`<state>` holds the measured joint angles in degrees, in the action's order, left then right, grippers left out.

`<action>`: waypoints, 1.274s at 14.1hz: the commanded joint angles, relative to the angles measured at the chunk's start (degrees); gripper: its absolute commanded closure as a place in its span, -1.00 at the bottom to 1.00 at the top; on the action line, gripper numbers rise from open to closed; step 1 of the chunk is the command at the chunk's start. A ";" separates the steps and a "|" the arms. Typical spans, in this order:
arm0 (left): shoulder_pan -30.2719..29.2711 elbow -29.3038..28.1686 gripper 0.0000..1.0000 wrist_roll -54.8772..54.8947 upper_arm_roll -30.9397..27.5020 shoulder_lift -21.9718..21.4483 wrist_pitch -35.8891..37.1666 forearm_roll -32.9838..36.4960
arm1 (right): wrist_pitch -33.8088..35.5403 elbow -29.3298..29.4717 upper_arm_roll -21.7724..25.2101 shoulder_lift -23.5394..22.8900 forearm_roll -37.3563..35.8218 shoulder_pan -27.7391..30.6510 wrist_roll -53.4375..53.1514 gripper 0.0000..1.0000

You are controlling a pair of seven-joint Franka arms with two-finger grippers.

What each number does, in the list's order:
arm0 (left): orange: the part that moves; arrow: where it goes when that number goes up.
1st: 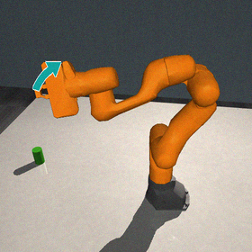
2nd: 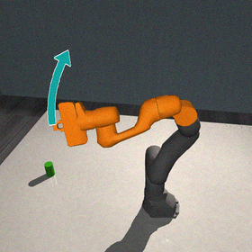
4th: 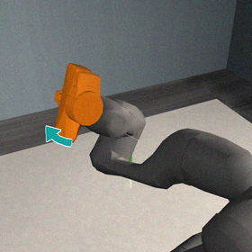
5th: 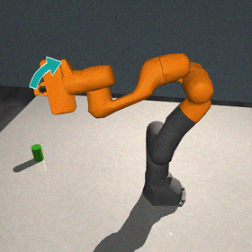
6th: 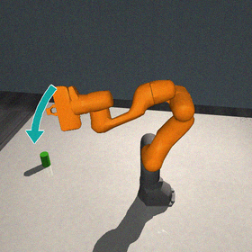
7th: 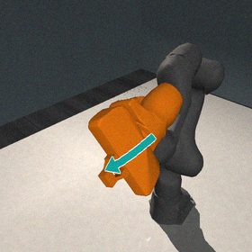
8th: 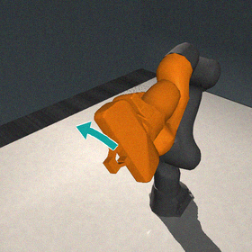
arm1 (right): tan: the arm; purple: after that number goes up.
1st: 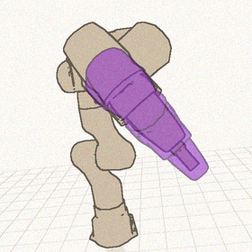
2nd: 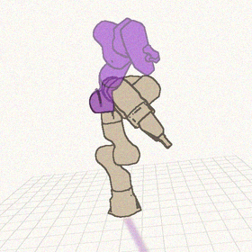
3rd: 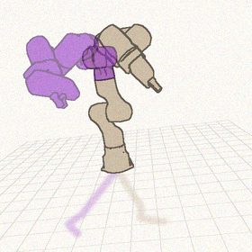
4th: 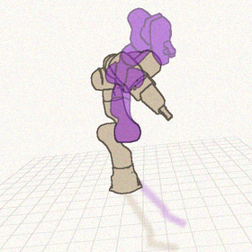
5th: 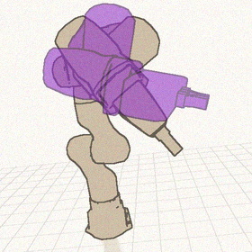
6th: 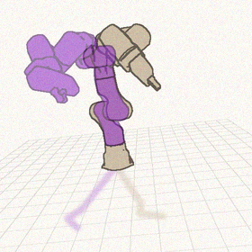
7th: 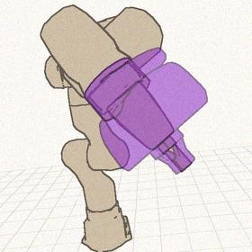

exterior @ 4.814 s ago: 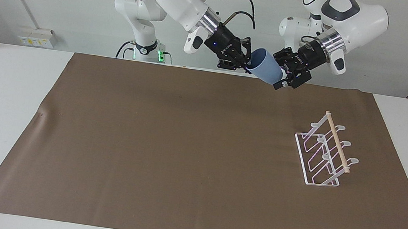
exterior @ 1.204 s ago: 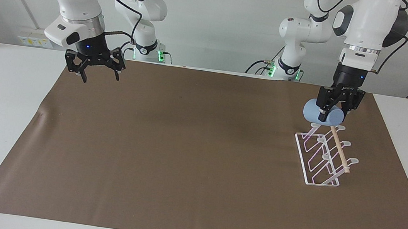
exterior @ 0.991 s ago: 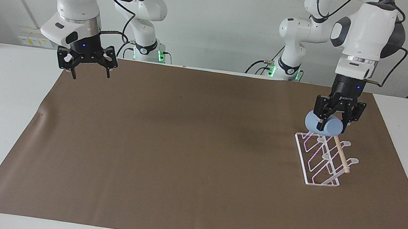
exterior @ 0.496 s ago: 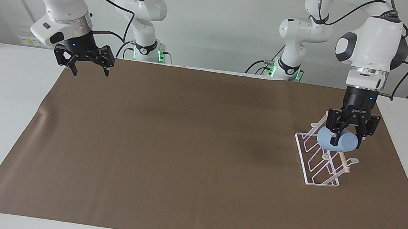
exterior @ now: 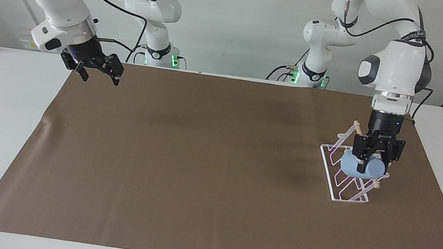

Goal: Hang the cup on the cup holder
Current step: 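Lower the cup onto the rack's top hook with the left gripper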

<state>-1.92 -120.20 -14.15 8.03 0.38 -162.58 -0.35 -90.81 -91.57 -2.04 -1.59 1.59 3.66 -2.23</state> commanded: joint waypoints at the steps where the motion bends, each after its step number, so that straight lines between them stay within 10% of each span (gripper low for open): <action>1: -0.45 -3.46 1.00 -1.32 -0.12 -1.87 -2.91 0.96 | 1.07 -0.63 0.99 1.06 1.31 -1.02 -1.81 -1.00; 18: -2.12 -9.62 1.00 -0.79 -0.12 -4.86 -8.01 2.46 | -3.13 -2.39 0.99 1.15 1.22 -1.11 -0.43 -1.00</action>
<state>-3.06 -129.31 -14.31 7.75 -4.12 -170.21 0.63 -91.50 -92.40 -1.61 -1.46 1.60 2.78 -5.13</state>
